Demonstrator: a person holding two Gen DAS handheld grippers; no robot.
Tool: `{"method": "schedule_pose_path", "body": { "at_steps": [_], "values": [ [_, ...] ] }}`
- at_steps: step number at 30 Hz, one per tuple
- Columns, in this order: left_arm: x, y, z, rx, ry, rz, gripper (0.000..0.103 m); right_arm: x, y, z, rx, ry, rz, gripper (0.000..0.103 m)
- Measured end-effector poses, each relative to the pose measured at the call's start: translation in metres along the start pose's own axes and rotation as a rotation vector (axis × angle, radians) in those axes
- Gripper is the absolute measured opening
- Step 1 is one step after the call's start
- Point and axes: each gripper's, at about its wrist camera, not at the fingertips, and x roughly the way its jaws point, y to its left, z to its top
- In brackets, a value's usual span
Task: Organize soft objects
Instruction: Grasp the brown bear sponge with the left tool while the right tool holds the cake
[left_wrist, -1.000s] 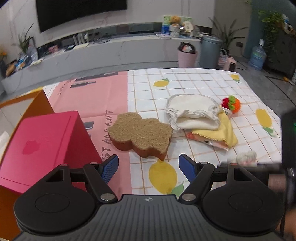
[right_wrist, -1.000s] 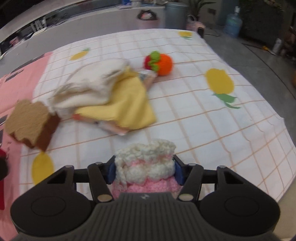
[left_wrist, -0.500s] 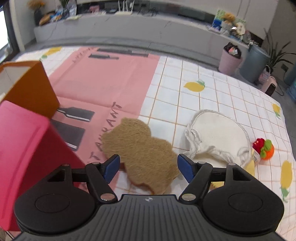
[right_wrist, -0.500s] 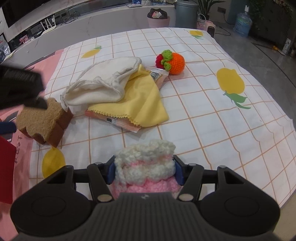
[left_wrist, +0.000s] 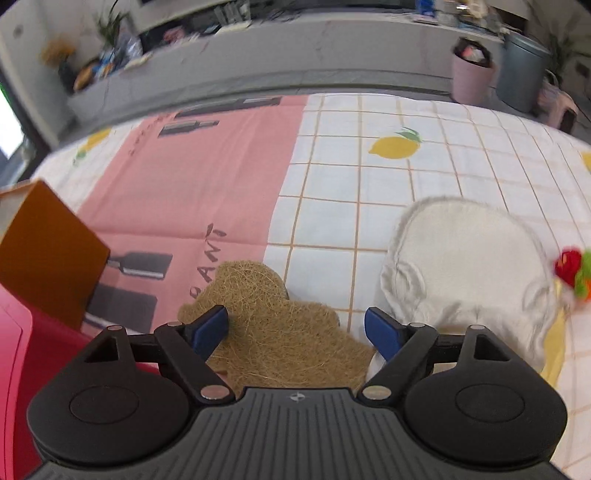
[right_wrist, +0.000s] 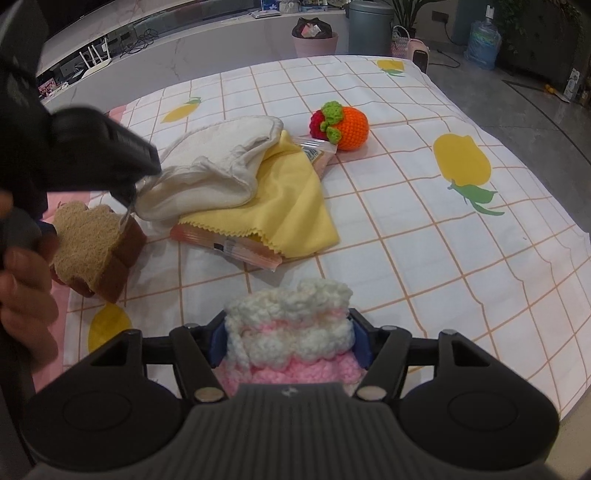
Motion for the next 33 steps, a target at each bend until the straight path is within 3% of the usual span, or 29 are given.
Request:
{"method": "schedule_pose_path", "body": {
  "at_steps": [4,13,14,16,17,19,24,27,33],
  "values": [
    [-0.01,0.01,-0.021,0.03,-0.091,-0.068,0.089,-0.001,-0.001,0.0,0.011,0.003,0.006,0.064],
    [-0.05,0.024,-0.092,0.311,-0.18,-0.199,0.068,-0.001,-0.004,0.0,0.024,0.014,0.014,0.063],
    [-0.054,0.026,-0.101,0.345,-0.179,-0.218,0.068,-0.002,-0.004,-0.001,0.023,0.015,0.008,0.063],
    [-0.058,0.031,-0.118,0.416,-0.167,-0.264,0.086,-0.002,-0.006,-0.001,0.028,0.017,0.013,0.063],
    [-0.058,0.035,-0.125,0.432,-0.162,-0.277,0.086,-0.002,-0.006,-0.001,0.035,0.018,0.018,0.063],
    [-0.055,0.042,-0.135,0.425,-0.15,-0.302,0.086,-0.003,-0.007,-0.001,0.045,0.022,0.027,0.063],
    [-0.067,0.056,-0.13,0.377,-0.275,-0.326,0.088,-0.004,-0.007,-0.003,0.046,0.025,0.033,0.063],
    [-0.074,0.063,-0.118,0.283,-0.278,-0.383,0.093,-0.004,-0.008,-0.002,0.052,0.023,0.033,0.063],
    [-0.055,0.04,-0.097,0.179,-0.196,-0.241,0.093,-0.003,-0.008,-0.001,0.046,0.024,0.035,0.064]
  ]
}}
